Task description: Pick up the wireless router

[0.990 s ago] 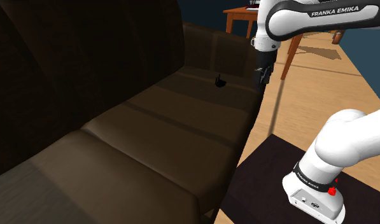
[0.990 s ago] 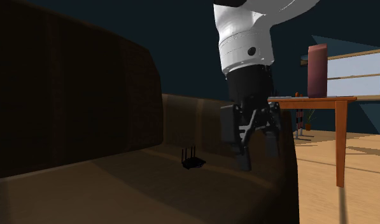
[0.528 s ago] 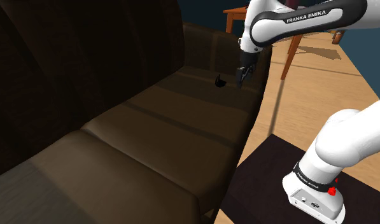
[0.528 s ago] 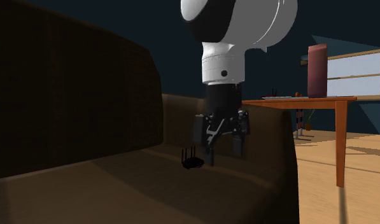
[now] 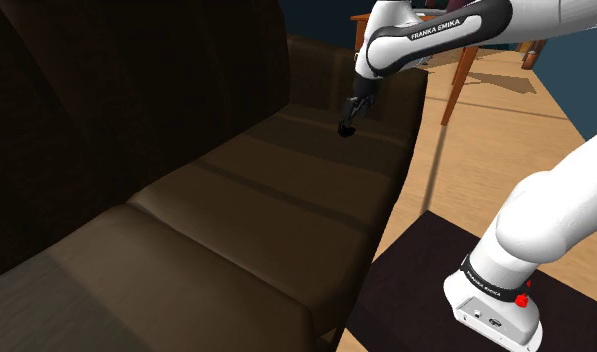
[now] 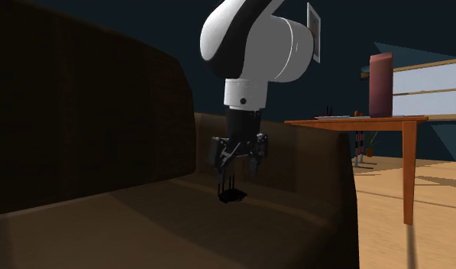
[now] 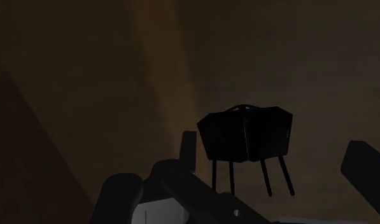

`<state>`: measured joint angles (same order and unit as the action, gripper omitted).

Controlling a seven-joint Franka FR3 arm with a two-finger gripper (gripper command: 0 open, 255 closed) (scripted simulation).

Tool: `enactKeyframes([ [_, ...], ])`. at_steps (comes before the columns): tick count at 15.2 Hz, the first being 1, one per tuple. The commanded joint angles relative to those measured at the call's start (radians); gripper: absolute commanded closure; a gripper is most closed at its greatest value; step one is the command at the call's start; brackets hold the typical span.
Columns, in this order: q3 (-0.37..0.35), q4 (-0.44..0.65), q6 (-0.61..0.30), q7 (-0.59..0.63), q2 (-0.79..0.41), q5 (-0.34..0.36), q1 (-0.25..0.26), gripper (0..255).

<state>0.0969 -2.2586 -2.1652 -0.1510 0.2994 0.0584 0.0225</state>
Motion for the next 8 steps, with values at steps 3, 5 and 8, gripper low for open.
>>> enactKeyframes([
  [3,0.008,0.061,-0.095,-0.011,-0.083,-0.022,0.005,0],
  [5,0.009,0.041,-0.123,-0.011,-0.09,-0.023,0.005,0],
  [8,0.01,0.012,-0.164,-0.011,-0.103,-0.023,0.005,0],
])
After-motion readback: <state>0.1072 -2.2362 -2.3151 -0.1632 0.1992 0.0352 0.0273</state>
